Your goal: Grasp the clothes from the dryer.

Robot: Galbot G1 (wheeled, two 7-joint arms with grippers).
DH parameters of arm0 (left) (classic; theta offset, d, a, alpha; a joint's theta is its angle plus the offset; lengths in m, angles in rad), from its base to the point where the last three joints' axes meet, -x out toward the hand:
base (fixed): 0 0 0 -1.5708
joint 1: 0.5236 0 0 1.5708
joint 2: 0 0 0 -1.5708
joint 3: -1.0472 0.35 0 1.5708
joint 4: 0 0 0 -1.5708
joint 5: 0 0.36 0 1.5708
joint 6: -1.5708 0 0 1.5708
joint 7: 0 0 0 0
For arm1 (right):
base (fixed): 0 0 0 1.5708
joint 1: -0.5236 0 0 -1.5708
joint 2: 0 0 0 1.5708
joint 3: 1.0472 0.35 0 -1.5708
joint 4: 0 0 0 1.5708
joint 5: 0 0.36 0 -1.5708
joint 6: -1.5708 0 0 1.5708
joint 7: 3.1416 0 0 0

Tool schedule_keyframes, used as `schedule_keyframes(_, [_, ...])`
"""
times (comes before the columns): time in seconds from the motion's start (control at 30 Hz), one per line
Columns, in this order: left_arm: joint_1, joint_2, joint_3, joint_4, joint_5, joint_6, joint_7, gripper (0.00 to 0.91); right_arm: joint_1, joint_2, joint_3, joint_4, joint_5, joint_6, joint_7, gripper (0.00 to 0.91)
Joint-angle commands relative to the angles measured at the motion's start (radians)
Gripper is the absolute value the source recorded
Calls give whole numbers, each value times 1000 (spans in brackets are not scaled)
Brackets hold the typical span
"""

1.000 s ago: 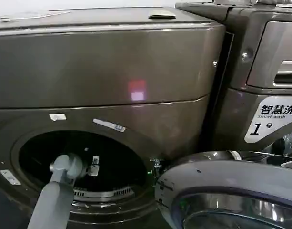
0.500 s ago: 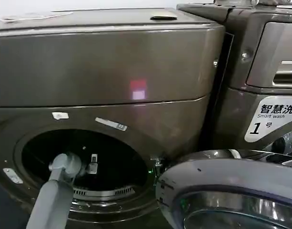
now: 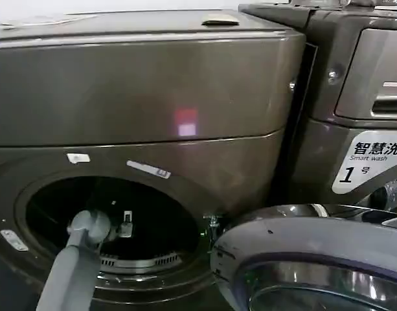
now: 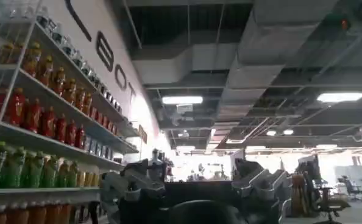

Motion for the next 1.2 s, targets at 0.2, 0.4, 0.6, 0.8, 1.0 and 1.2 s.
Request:
schedule_keyframes(0.2, [-39, -6, 7, -27, -126, 88, -115, 0, -3, -2, -10, 6, 2, -2, -7, 907])
schedule_keyframes(0.4, [-87, -30, 20, -56, -161, 171, -336, 0, -4, 3, -34, 36, -2, -35, -2, 907])
schedule_keyframes(0.6, [-143, -73, 46, -26, -190, 342, -572, 0, 3, 5, -35, 56, -3, -57, -13, 907])
schedule_keyframes(0.8, [-154, -129, 30, -31, -282, 486, -824, 0, -3, 6, -49, 57, 3, -11, -17, 907])
schedule_keyframes(1.0, [-109, -174, -4, -106, -450, 558, -1070, 0, 12, 3, -58, 58, -1, -6, -20, 907])
schedule_keyframes(1.2, [-34, -228, -13, -181, -769, 557, -1411, 0, 14, 7, -68, 54, -24, 12, -23, 907])
